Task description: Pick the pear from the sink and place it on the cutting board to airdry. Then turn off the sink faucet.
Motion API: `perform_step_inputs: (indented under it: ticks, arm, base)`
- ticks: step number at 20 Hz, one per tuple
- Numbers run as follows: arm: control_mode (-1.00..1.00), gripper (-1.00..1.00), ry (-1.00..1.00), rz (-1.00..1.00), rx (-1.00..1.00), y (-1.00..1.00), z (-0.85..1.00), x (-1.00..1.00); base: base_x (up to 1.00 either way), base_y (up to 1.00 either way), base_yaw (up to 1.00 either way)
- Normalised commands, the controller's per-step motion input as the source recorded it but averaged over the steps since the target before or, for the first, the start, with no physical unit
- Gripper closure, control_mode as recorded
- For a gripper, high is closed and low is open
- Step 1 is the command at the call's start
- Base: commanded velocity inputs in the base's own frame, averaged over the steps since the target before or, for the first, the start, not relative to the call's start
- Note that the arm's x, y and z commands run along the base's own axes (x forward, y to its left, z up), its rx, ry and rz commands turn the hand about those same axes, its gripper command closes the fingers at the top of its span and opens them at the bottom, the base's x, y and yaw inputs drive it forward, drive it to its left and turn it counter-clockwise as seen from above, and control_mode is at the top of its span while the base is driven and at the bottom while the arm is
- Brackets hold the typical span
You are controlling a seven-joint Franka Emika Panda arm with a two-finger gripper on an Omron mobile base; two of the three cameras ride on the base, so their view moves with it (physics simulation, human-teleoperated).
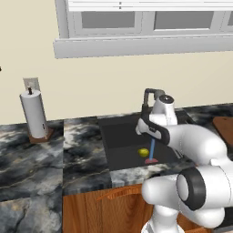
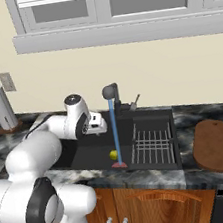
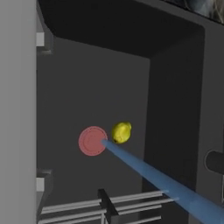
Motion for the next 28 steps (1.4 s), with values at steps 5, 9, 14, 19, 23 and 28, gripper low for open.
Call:
perform_step_inputs:
  ticks: [5, 9, 14, 19, 23, 28]
  arm:
    - [-1.0, -1.0, 0.0, 0.0, 0.0, -0.08, -0.26, 0.09]
    - [-1.0, -1.0, 0.0, 0.0, 0.0, -0.08, -0.27, 0.03]
    - [-1.0, -1.0, 0.01, 0.0, 0.0, -0.04, -0.25, 0.05]
    - [-1.0, -1.0, 0.0, 0.0, 0.0, -0.05, -0.22, 0.07]
    - [-1.0, -1.0, 0.0, 0.0, 0.0, -0.08, -0.18, 0.06]
    - [-1.0, -1.0, 0.0, 0.0, 0.0, -0.05, -0.16, 0.09]
  base:
    - [0.0, 0.0, 0.0]
    - [0.0, 0.0, 0.0]
    - [0.0, 0.0, 0.0]
    - [0.0, 0.0, 0.0]
    - [0.0, 0.0, 0.0]
    - [0.0, 0.0, 0.0]
